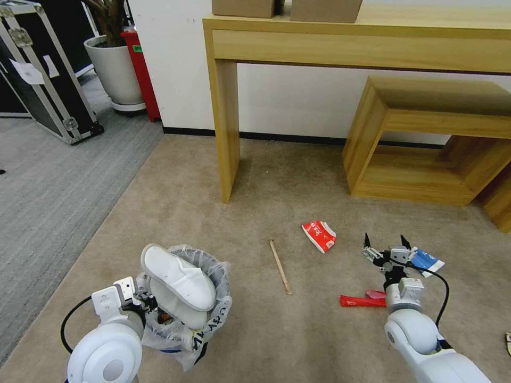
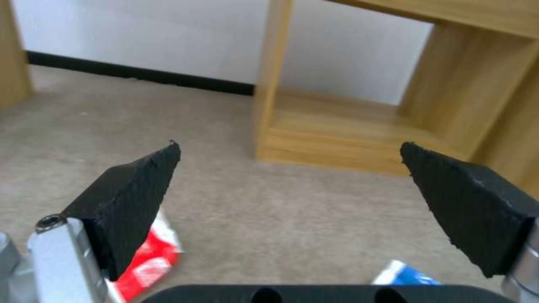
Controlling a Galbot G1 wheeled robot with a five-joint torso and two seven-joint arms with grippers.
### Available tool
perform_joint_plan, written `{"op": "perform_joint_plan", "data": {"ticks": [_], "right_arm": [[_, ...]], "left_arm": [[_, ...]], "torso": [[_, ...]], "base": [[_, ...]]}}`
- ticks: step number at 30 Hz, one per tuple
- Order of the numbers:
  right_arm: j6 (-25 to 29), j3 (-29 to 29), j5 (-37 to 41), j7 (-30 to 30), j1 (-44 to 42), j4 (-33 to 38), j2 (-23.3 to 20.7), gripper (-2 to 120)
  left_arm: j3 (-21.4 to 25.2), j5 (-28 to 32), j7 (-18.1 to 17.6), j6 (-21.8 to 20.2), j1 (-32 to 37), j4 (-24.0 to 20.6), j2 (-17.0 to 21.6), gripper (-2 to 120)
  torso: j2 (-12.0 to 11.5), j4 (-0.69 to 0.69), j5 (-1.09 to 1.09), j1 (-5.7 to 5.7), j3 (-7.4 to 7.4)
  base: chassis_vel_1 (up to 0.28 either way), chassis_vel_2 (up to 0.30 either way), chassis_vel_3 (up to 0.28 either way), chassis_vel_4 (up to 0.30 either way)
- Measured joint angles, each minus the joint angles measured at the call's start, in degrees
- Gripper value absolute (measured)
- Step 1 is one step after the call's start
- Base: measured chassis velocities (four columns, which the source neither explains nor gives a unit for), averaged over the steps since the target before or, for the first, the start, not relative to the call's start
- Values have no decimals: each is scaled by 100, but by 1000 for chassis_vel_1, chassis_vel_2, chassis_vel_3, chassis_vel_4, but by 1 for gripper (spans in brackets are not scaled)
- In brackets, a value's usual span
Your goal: Pick up the trash bin and place the garbage on the floor into it.
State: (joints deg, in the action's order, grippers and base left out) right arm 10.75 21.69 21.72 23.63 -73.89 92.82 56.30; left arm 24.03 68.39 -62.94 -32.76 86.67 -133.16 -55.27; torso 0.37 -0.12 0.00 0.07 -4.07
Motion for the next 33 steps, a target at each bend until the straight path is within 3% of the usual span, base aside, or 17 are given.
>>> {"op": "perform_joint_plan", "data": {"ticks": [12,18,33], "right_arm": [[114,340,-74,-2,-315,141,78,100],[223,361,-216,-165,-387,180,112,100],[277,-127,30,-602,-53,-138,-113,100]], "left_arm": [[11,12,-6,27,54,-43,-14,0],[23,95,-88,-23,48,-68,14,0],[37,195,-102,-46,38,-38,14,0]], "torso": [[0,-4,0,0,0],[0,1,0,0,0],[0,-1,2,0,-1]], "base": [[-50,-41,-46,-48],[0,0,0,0],[0,0,0,0]]}}
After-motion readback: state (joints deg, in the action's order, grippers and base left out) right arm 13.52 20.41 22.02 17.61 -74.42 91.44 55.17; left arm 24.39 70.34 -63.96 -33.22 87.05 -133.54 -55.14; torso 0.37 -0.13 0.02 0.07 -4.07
